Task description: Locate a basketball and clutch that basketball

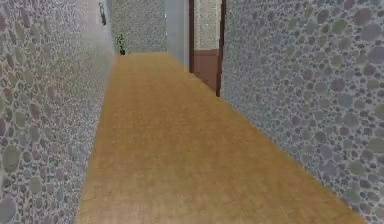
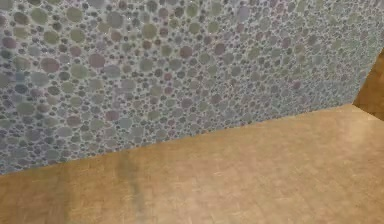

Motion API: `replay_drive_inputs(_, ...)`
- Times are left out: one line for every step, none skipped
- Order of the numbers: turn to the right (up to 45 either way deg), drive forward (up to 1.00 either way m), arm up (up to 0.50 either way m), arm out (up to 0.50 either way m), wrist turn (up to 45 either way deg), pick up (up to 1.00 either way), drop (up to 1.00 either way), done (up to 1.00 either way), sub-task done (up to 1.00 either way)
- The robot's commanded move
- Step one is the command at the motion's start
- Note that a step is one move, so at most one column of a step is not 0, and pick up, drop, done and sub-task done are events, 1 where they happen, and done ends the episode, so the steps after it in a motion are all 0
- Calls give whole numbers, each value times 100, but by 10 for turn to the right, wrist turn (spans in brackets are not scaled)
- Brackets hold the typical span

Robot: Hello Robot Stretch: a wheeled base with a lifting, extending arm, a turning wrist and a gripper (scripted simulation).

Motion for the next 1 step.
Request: replay_drive_inputs(0, 100, 0, 0, 0, 0, 0, 0, 0)
